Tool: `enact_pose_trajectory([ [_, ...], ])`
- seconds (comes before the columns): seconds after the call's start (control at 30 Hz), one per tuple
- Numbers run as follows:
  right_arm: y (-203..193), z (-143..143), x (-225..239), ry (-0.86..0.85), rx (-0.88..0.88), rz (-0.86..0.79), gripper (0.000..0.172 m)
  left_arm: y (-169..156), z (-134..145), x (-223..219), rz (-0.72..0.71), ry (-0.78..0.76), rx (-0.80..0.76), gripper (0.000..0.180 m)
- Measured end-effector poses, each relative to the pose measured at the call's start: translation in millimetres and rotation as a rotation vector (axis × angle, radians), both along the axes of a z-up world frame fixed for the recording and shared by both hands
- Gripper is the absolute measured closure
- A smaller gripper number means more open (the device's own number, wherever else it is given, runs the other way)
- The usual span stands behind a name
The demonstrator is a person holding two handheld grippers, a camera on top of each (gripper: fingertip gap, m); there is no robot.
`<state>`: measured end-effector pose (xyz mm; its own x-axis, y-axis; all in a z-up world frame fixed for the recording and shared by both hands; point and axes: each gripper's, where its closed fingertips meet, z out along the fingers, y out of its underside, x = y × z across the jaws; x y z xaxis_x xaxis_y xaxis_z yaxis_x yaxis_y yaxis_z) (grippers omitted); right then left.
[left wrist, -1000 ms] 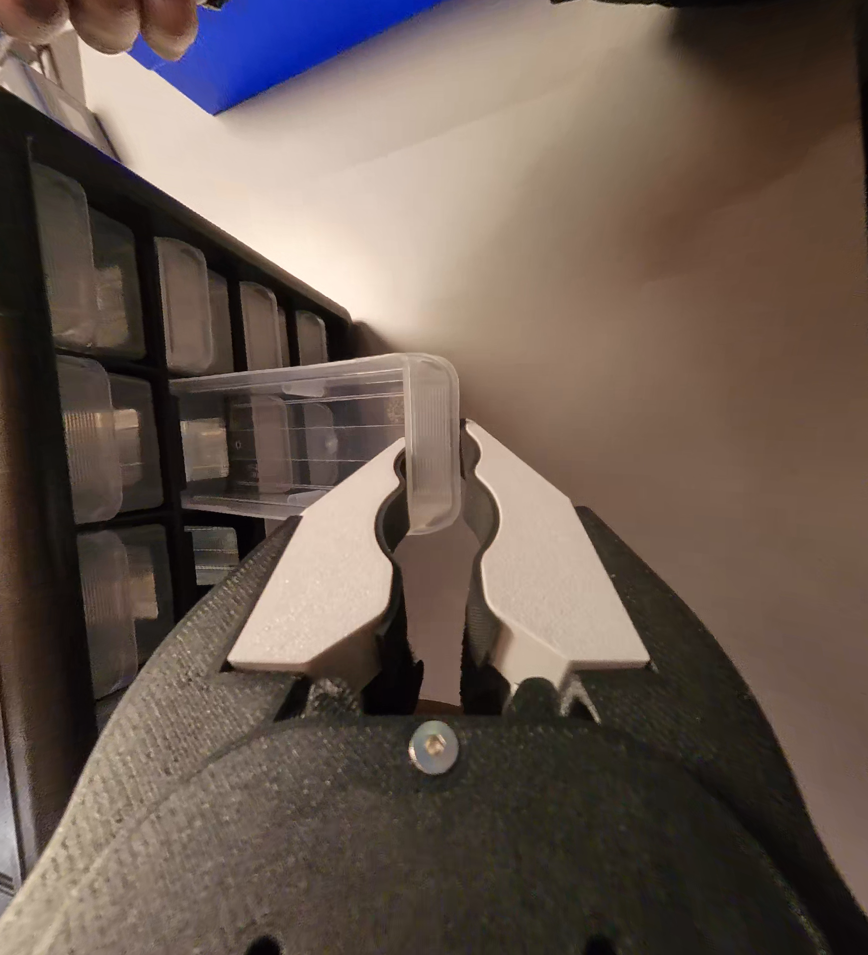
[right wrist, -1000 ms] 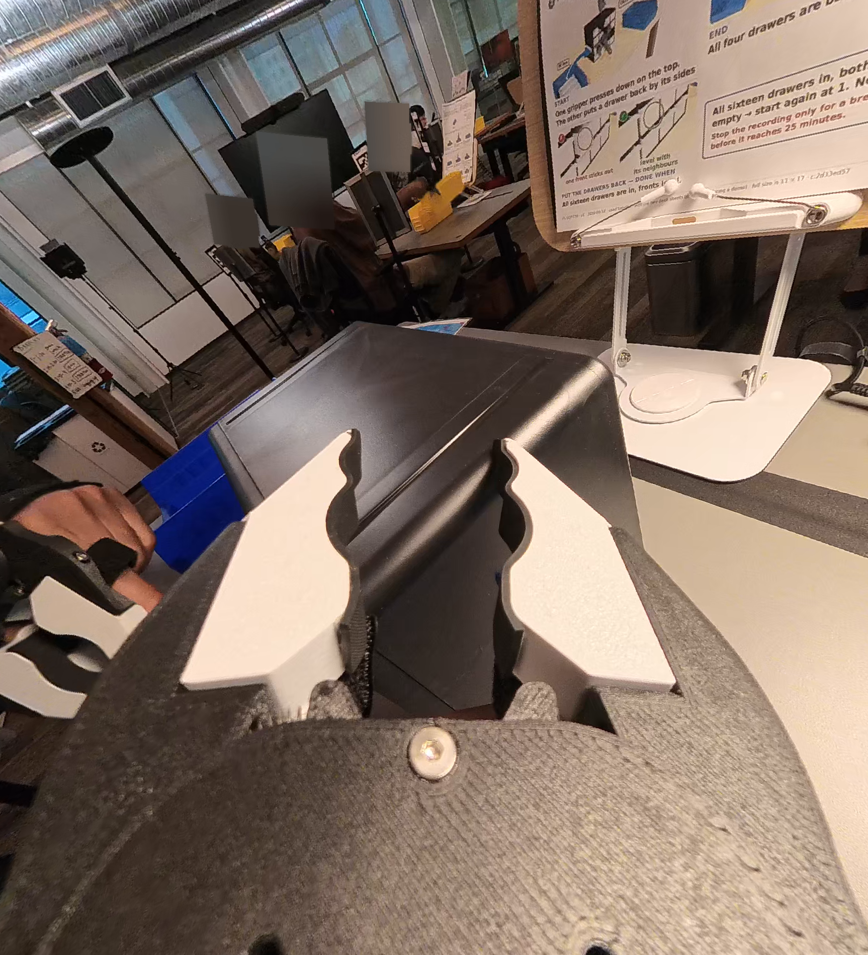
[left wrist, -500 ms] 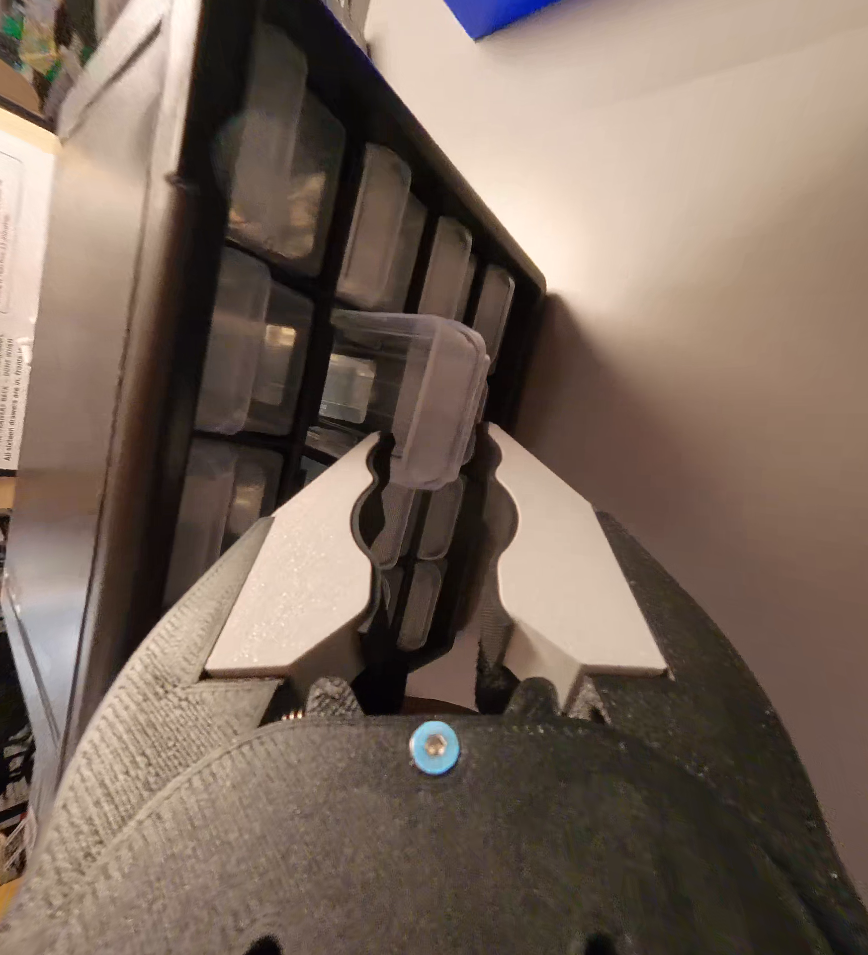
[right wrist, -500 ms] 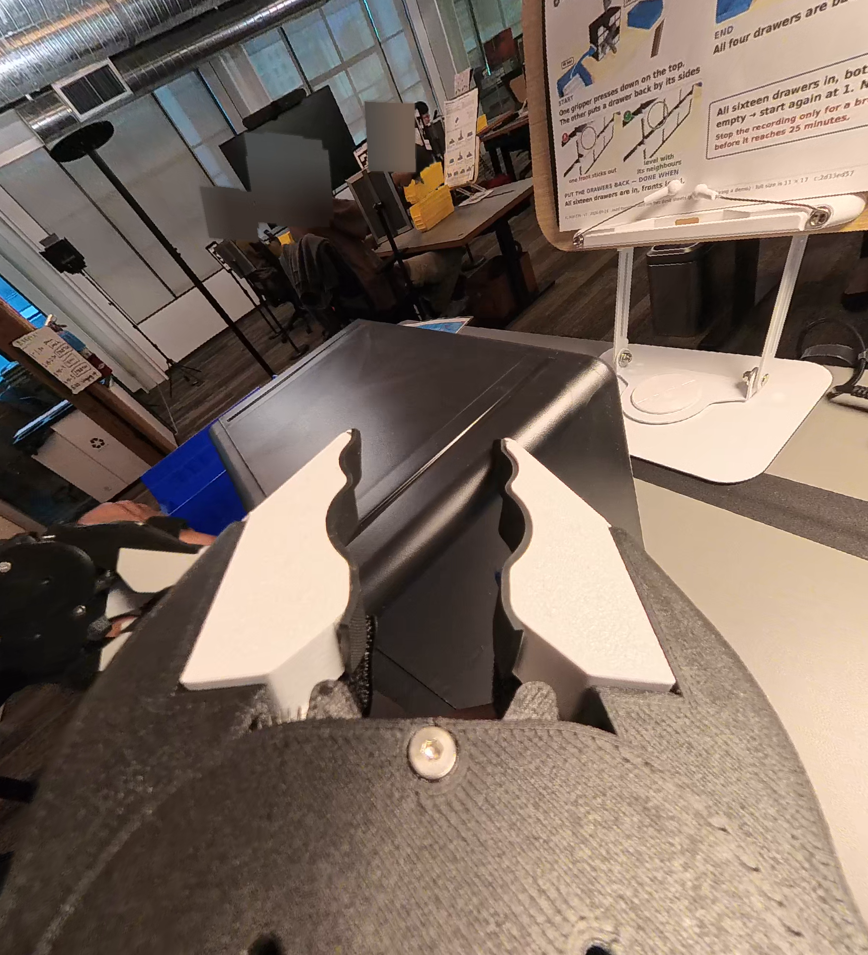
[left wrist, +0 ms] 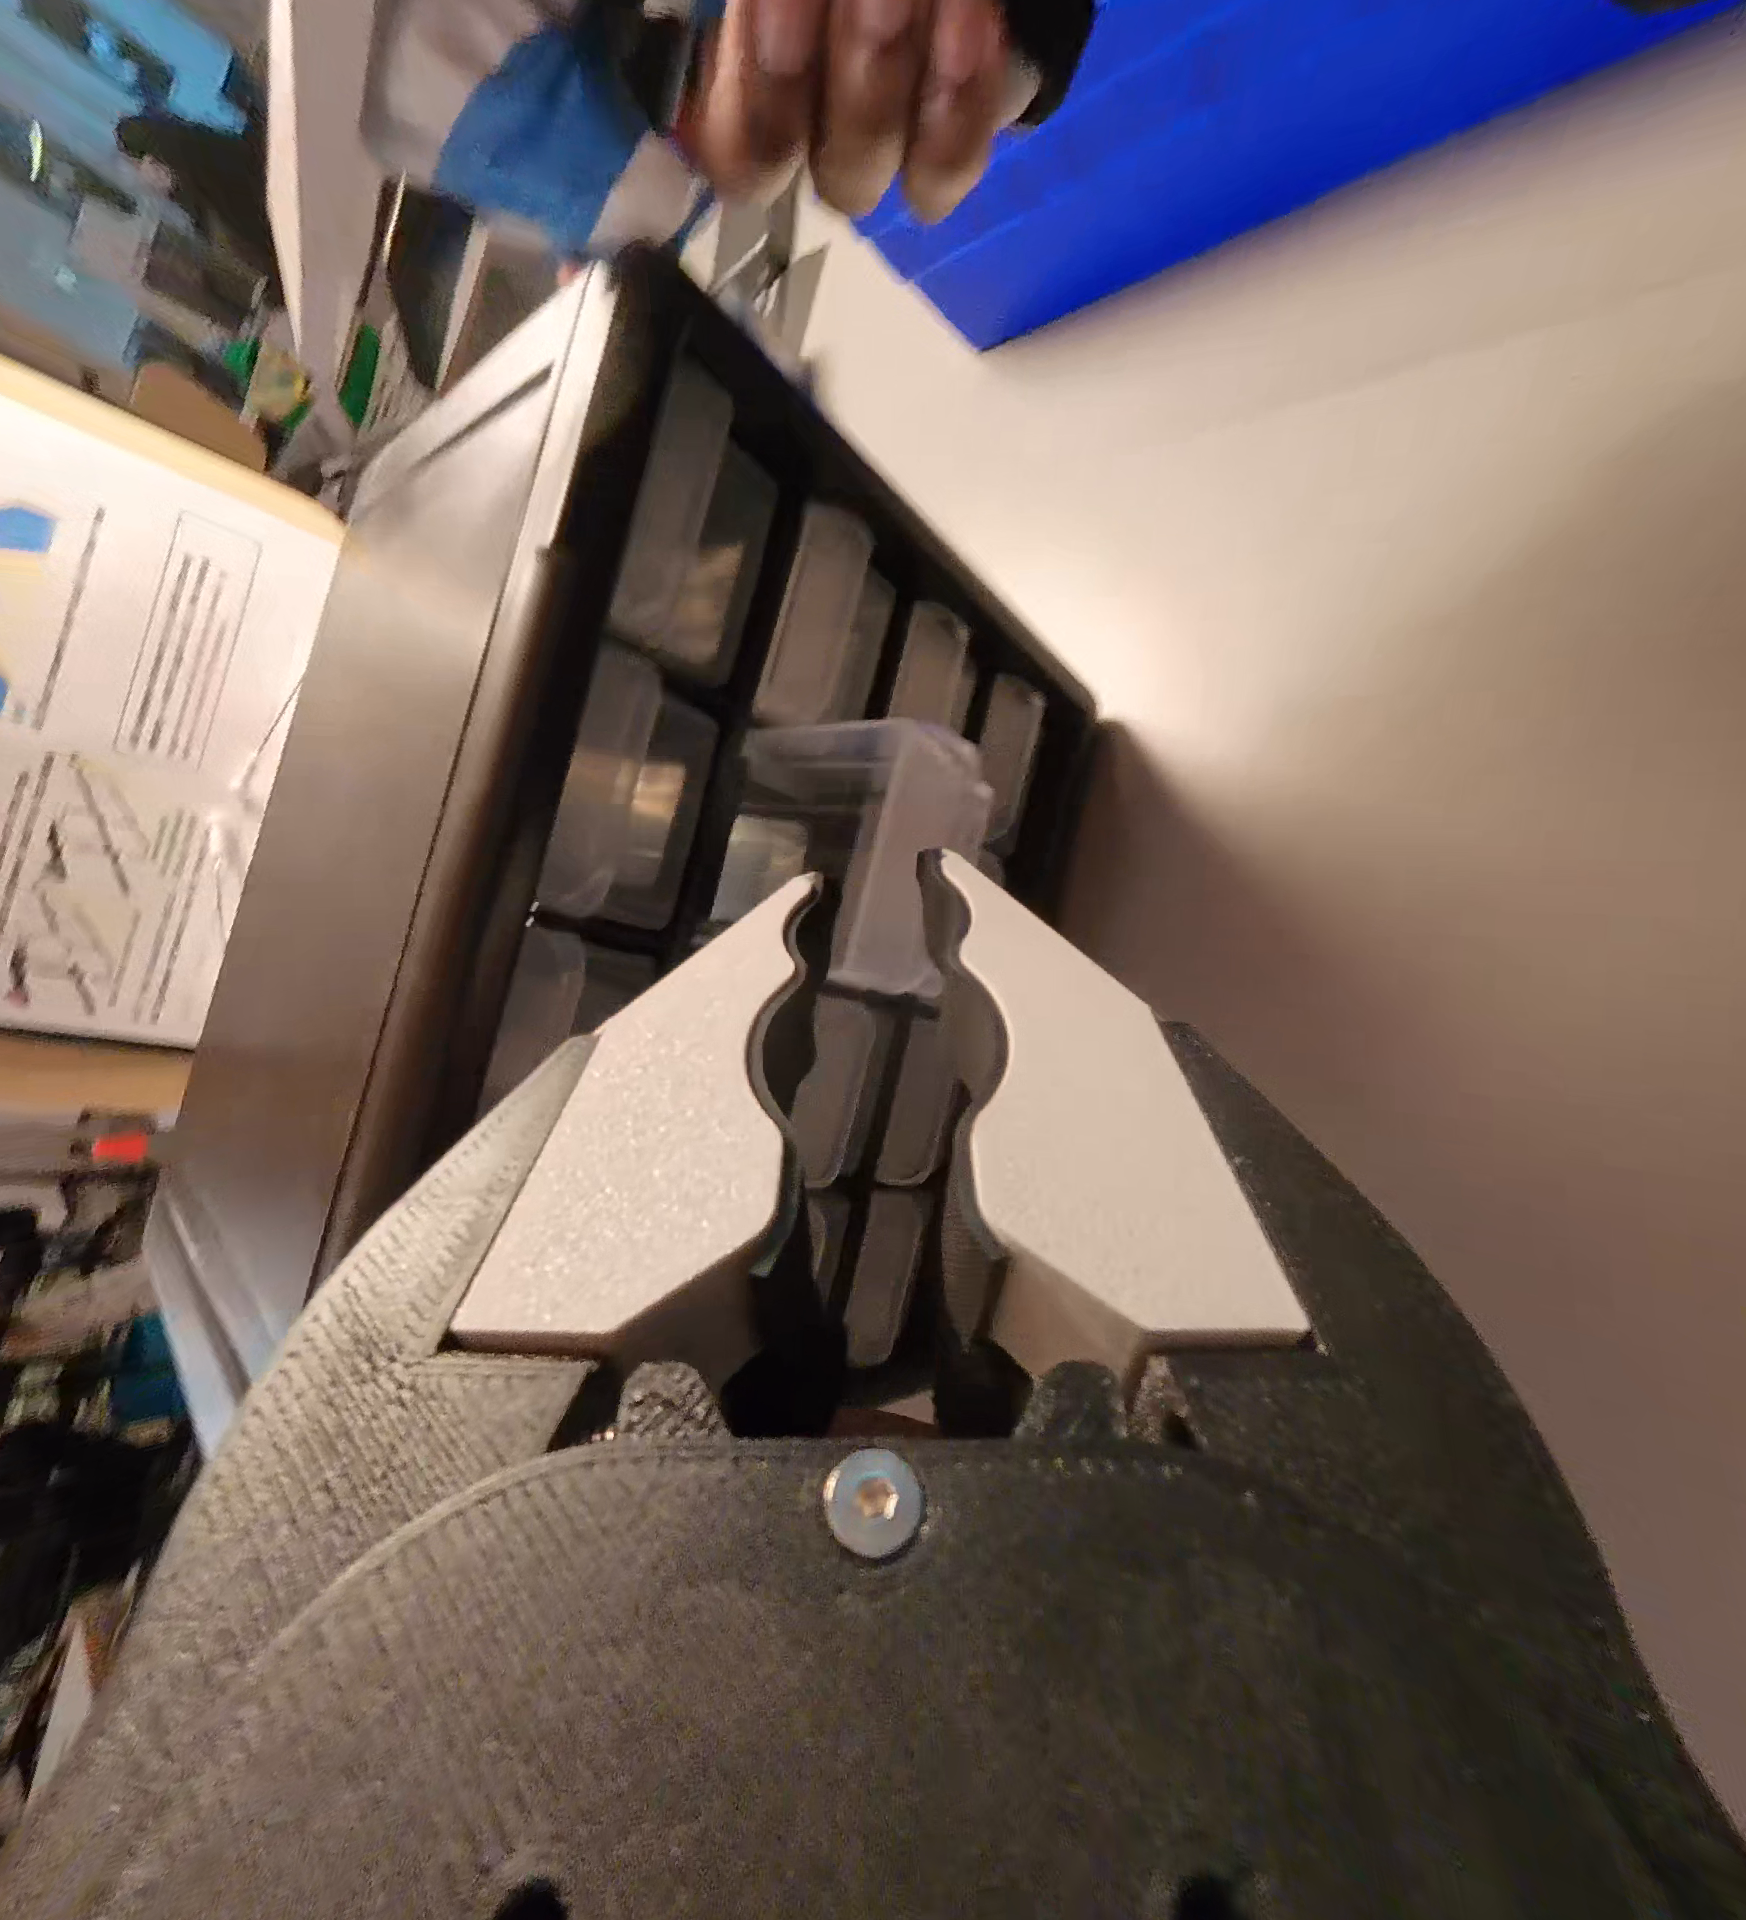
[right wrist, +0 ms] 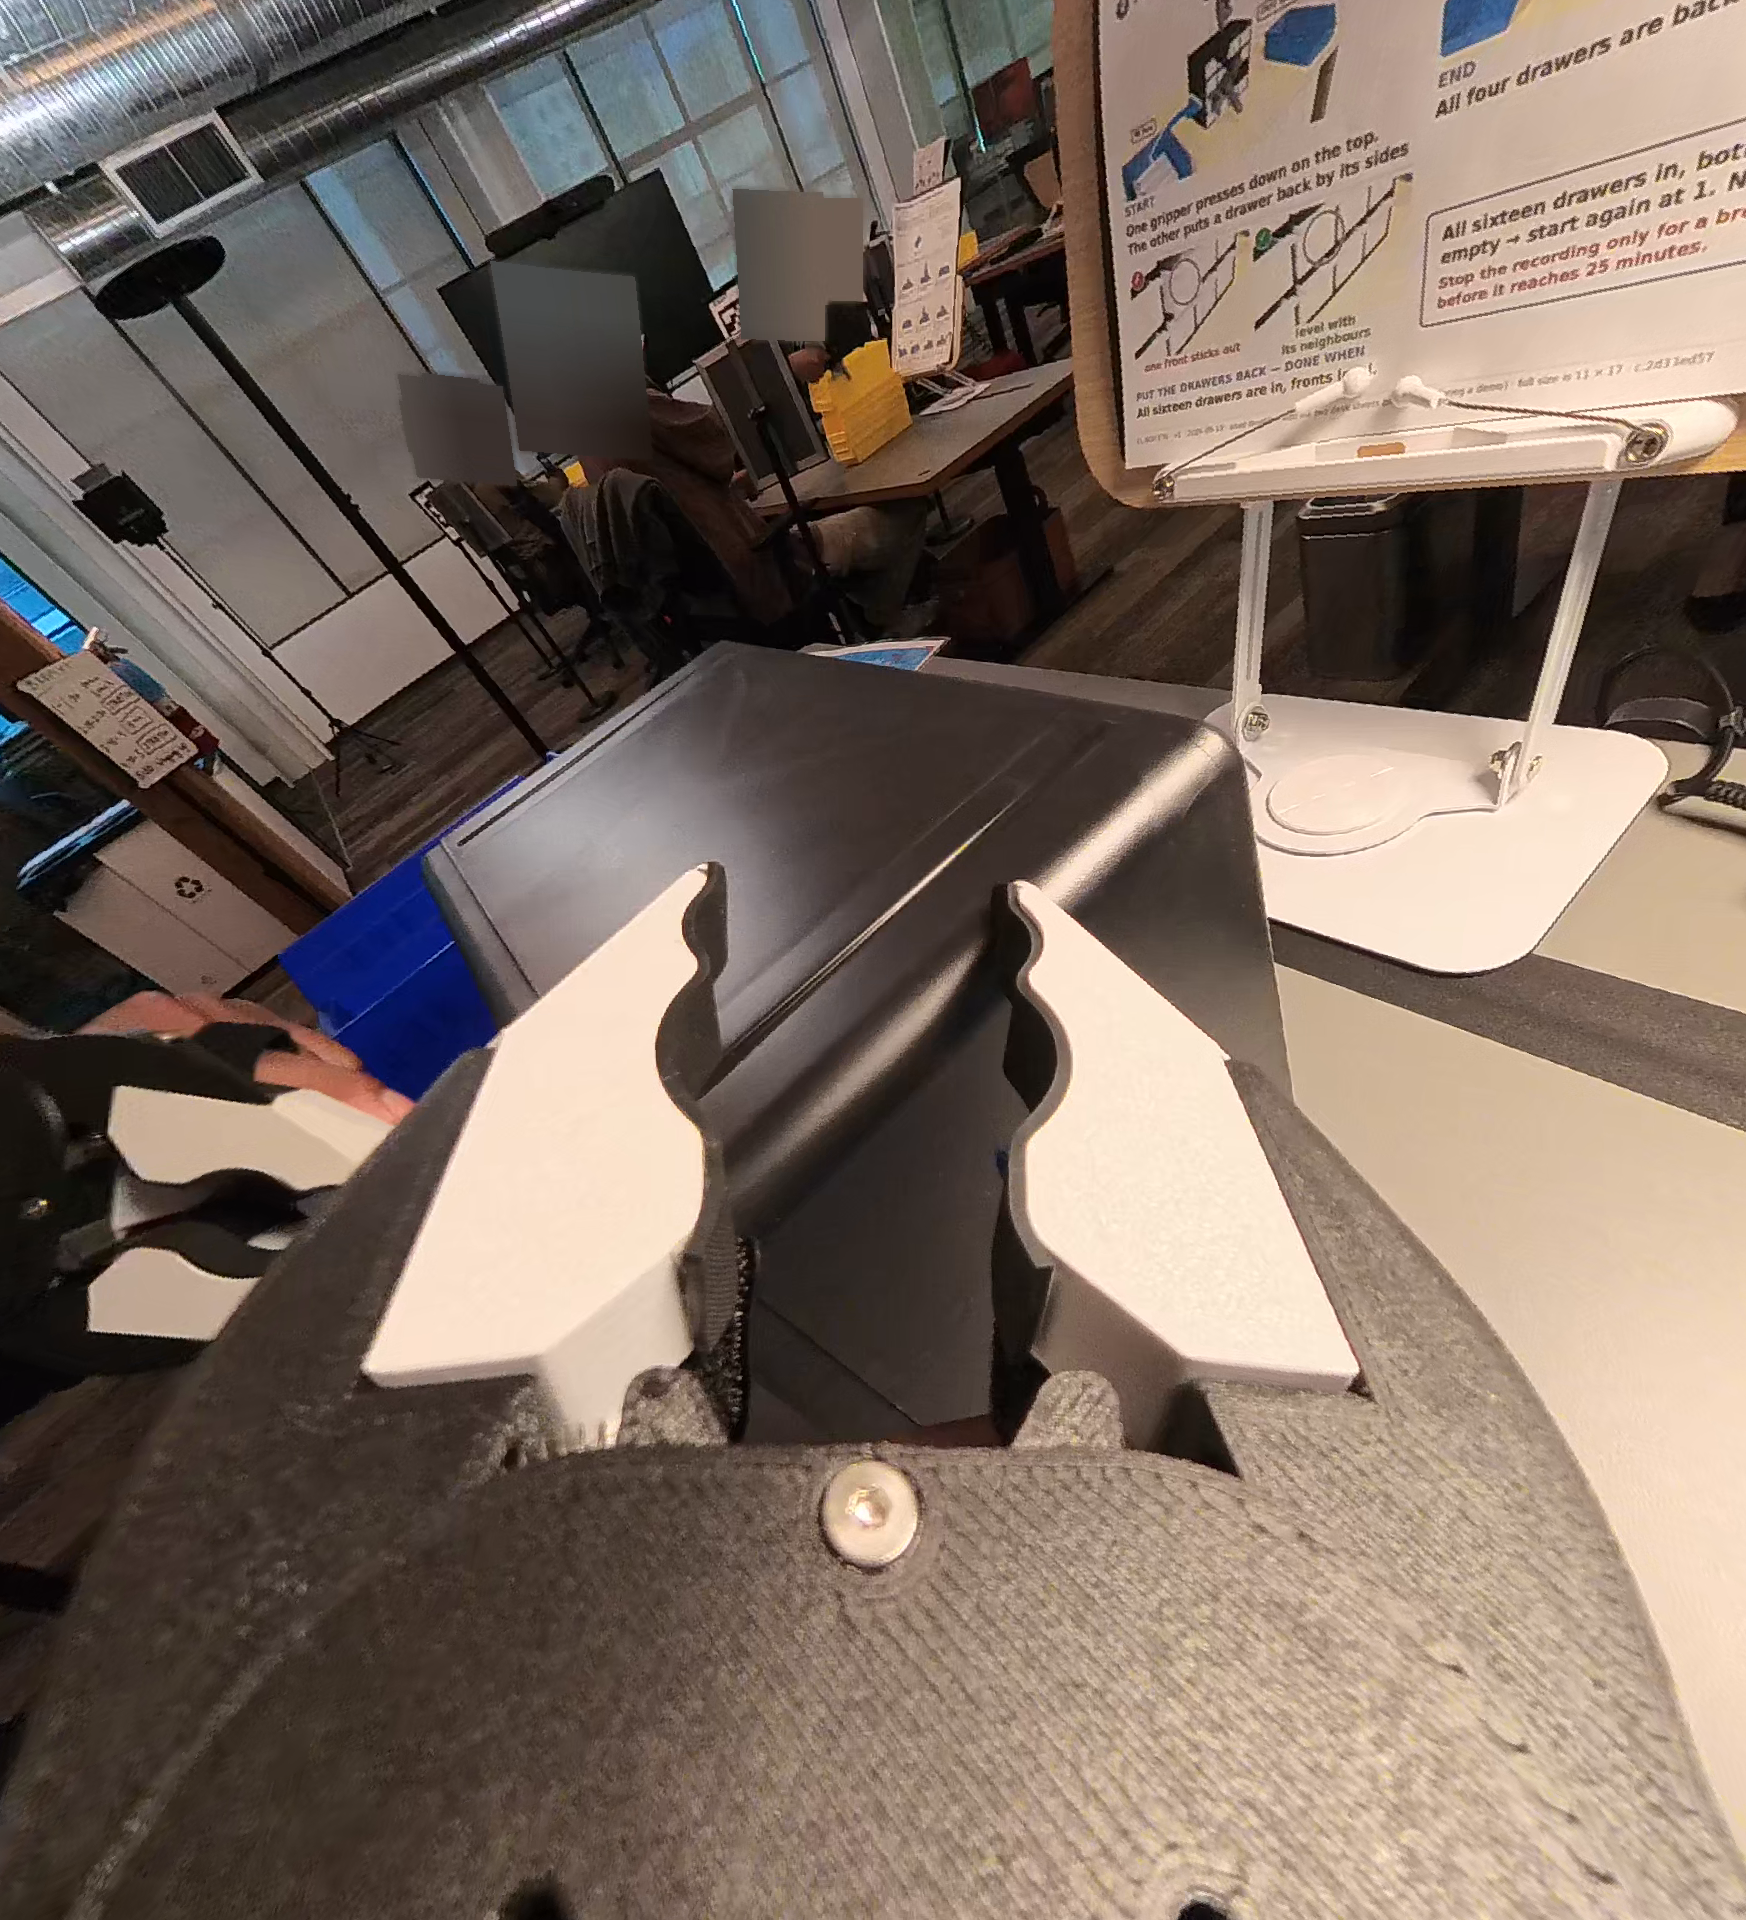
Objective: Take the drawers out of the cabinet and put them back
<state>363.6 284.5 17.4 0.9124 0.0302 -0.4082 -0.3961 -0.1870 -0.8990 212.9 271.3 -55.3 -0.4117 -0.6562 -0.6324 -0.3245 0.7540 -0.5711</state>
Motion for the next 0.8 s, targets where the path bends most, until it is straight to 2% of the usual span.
enact_pose_trajectory([
  [0.13, 0.6, -1.1, 1.5, 0.006, -0.001, 0.000, 0.117, -22.9, -10.6, -13.8, -0.123, 0.089, -0.049, 0.171],
  [0.23, 0.7, -1.4, 1.9, 0.008, -0.001, -0.001, 0.117, -10.9, -24.4, -6.1, -0.072, 0.128, -0.054, 0.174],
  [0.47, 0.8, -1.0, 0.9, 0.004, -0.001, -0.001, 0.117, 12.3, -30.2, 32.7, 0.032, 0.080, -0.090, 0.168],
  [0.57, 0.8, -0.9, 0.5, 0.004, -0.001, 0.001, 0.118, 12.5, -32.8, 39.5, 0.041, 0.068, -0.113, 0.167],
  [0.67, 1.0, -0.8, 0.4, 0.005, 0.000, 0.003, 0.117, 6.9, -32.1, 29.9, 0.018, 0.070, -0.144, 0.161],
  [0.8, 1.1, -0.8, 0.3, 0.005, 0.001, 0.005, 0.117, 12.1, -20.2, -8.9, 0.001, 0.086, -0.182, 0.155],
])
